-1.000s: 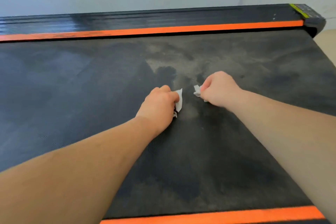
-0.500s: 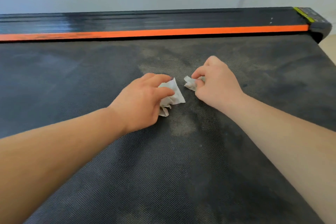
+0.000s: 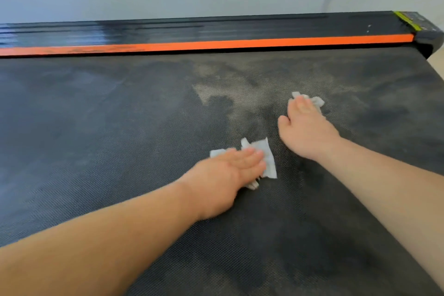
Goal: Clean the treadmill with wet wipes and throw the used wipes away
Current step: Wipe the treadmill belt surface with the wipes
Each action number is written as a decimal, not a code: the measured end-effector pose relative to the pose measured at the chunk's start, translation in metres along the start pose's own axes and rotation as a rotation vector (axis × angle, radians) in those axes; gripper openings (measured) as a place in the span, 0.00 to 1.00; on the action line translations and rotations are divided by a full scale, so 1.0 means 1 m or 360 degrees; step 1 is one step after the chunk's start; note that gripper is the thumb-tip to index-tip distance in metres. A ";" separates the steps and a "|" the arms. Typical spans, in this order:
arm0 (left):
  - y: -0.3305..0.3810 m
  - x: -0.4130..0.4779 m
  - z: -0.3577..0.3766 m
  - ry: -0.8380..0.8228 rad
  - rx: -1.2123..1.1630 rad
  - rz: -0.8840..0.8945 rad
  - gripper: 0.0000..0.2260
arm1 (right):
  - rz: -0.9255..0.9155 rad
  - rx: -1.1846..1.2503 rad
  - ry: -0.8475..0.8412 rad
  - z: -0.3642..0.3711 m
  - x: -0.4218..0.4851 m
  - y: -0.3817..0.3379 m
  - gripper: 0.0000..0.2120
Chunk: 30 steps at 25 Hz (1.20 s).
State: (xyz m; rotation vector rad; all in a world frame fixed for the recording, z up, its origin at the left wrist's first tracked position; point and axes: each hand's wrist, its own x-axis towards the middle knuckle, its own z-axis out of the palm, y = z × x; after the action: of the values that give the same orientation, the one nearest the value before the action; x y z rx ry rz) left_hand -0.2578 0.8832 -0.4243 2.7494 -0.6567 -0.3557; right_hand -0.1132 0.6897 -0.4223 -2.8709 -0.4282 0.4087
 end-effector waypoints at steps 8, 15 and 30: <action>0.019 -0.006 0.010 0.0024 0.0011 0.0070 0.30 | -0.0729 0.0403 -0.0195 0.006 -0.045 -0.029 0.20; 0.011 0.000 0.003 -0.0074 0.0210 -0.0372 0.29 | -0.0218 0.0201 -0.0029 0.006 -0.004 -0.014 0.20; -0.152 0.068 -0.061 -0.0014 0.0404 -0.0385 0.30 | -0.0428 0.0093 -0.0318 -0.012 0.122 -0.085 0.33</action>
State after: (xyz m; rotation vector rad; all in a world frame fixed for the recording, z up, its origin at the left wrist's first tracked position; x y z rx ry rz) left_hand -0.1199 0.9942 -0.4300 3.0816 -0.3937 -0.3579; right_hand -0.0194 0.8053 -0.4190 -2.6752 -0.8105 0.6474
